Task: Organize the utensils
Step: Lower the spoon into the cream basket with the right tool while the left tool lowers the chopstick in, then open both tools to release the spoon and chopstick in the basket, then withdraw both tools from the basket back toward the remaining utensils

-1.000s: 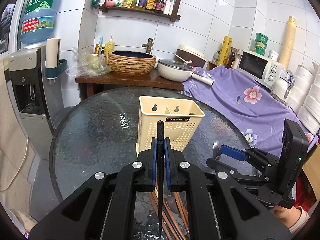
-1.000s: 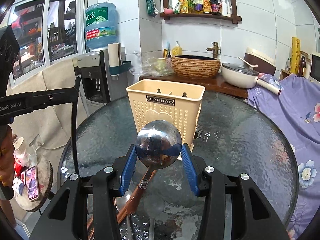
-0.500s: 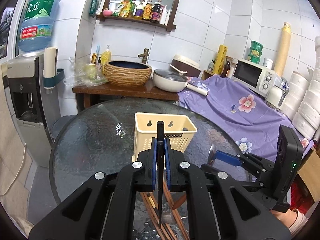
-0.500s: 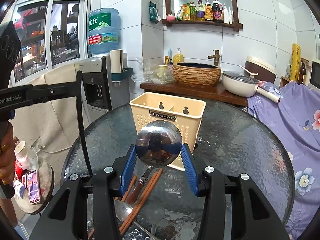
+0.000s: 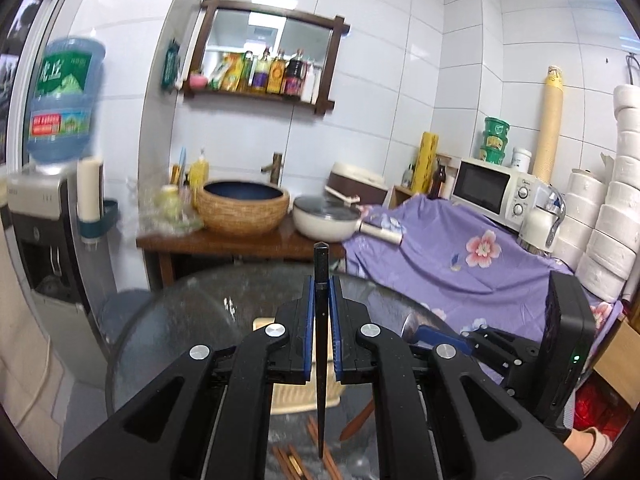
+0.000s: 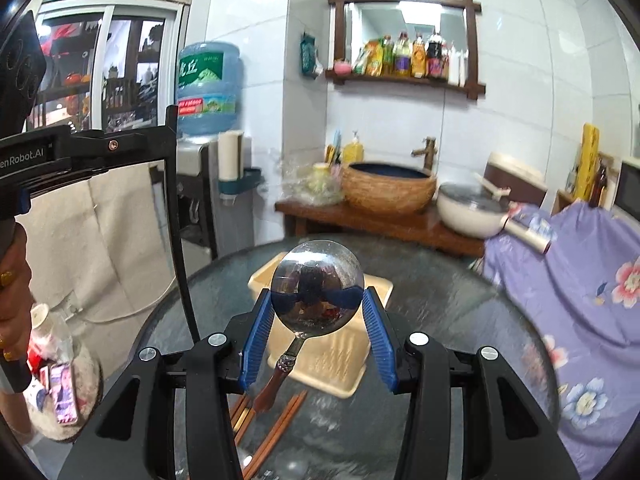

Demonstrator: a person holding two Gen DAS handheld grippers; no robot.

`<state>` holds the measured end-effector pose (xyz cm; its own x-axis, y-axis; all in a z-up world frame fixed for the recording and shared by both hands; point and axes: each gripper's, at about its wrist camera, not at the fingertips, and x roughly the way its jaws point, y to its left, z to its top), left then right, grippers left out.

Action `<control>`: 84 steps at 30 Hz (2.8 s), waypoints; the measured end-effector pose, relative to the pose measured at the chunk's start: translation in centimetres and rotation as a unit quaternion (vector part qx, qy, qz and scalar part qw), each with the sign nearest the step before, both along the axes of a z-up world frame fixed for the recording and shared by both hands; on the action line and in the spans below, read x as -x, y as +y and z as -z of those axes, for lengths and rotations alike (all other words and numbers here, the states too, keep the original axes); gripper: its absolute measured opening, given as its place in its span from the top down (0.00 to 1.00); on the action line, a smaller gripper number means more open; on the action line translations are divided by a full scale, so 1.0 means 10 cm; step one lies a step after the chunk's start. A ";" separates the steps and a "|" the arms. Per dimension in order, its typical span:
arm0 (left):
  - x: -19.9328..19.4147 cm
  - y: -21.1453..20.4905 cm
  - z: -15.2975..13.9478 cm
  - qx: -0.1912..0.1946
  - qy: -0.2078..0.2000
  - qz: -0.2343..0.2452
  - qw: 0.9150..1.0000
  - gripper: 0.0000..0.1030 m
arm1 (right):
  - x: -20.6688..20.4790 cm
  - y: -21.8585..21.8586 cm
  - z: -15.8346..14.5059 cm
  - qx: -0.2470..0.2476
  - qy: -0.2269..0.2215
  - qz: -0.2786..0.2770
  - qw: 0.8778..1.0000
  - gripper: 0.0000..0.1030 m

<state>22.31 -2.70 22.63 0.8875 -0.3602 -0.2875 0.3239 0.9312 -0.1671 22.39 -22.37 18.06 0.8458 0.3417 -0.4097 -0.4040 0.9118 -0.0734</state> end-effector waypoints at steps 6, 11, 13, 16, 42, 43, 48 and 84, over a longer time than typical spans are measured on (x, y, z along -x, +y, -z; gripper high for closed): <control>-0.28 -0.04 -0.33 0.004 -0.020 -0.012 1.000 0.93 | -0.27 -0.05 -0.39 -0.008 -0.013 0.014 1.000 0.57; -0.51 -0.05 -0.52 0.008 -0.048 -0.038 0.998 0.93 | -0.52 -0.08 -0.60 -0.010 -0.024 0.035 0.999 0.57; -0.63 -0.03 -0.55 0.017 -0.050 -0.043 0.998 0.93 | -0.61 -0.08 -0.62 -0.007 -0.028 0.042 0.999 0.57; -0.81 -0.01 -0.50 0.022 -0.045 -0.056 0.997 0.93 | -0.77 -0.04 -0.54 0.009 -0.028 0.056 0.998 0.57; -1.28 0.00 0.79 0.022 0.056 -0.078 0.995 0.93 | -0.94 0.17 0.48 0.061 0.015 0.050 0.997 0.57; -1.28 -0.01 0.81 0.021 0.057 -0.077 0.995 0.93 | -0.94 0.18 0.49 0.062 0.015 0.049 0.997 0.57; -1.29 -0.01 0.94 0.021 0.070 -0.076 0.994 0.93 | -0.96 0.18 0.58 0.066 0.023 0.049 0.996 0.57; -0.64 0.11 1.06 -0.008 0.079 -0.055 0.995 0.20 | -0.28 -0.04 0.73 0.054 0.063 0.044 0.996 0.37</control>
<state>28.75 -1.61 11.98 0.8646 -0.2574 -0.4316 0.1903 0.9626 -0.1929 25.18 -22.78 10.77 0.8107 0.2168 -0.5439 -0.3347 0.9338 -0.1266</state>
